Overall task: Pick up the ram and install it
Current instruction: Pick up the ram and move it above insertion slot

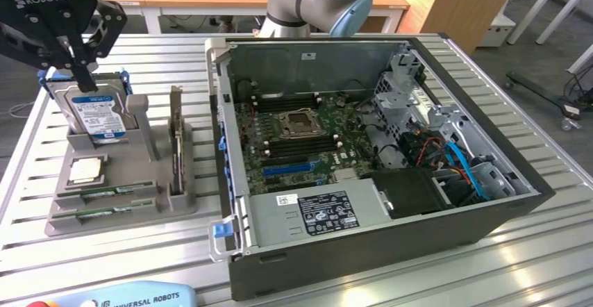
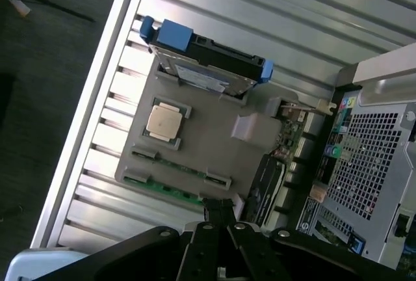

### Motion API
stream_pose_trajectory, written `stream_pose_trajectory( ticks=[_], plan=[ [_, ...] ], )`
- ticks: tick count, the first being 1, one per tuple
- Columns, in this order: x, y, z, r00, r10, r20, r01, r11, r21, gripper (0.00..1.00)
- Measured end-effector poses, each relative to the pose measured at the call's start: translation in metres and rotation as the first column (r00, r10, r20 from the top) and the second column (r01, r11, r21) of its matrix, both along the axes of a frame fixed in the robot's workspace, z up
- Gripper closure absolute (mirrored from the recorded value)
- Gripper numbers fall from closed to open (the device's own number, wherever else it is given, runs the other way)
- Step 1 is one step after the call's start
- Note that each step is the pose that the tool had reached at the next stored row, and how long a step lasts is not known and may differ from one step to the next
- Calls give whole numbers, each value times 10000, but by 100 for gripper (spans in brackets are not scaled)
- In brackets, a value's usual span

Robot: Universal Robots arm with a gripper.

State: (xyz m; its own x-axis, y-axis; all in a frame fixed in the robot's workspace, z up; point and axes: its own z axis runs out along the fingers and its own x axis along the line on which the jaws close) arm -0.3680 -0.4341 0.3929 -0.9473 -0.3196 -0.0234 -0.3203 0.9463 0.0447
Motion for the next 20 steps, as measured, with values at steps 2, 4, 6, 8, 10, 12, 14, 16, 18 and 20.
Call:
stream_pose_trajectory(
  ticks=[2, 4, 6, 8, 10, 12, 14, 16, 18, 20],
  plan=[
    [0, 0, 0, 9998, 203, 0, -203, 9998, 0, 90],
    [0, 0, 0, 9991, 418, 0, -418, 9991, 0, 90],
    [0, 0, -1, 9979, 652, 0, -652, 9979, 0, 90],
    [0, 0, -1, 9962, 874, 0, -874, 9962, 0, 90],
    [0, 0, -1, 9938, 1112, 0, -1112, 9938, 0, 90],
    [0, 0, -1, 9911, 1333, 0, -1333, 9911, 0, 90],
    [0, 0, -1, 9876, 1570, 0, -1570, 9876, 0, 90],
    [0, 0, -2, 9831, 1830, 0, -1830, 9831, 0, 90],
    [0, 0, -2, 9776, 2103, 0, -2103, 9776, 0, 90],
    [0, 0, -3, 9711, 2386, 0, -2386, 9711, 0, 90]
  ],
)
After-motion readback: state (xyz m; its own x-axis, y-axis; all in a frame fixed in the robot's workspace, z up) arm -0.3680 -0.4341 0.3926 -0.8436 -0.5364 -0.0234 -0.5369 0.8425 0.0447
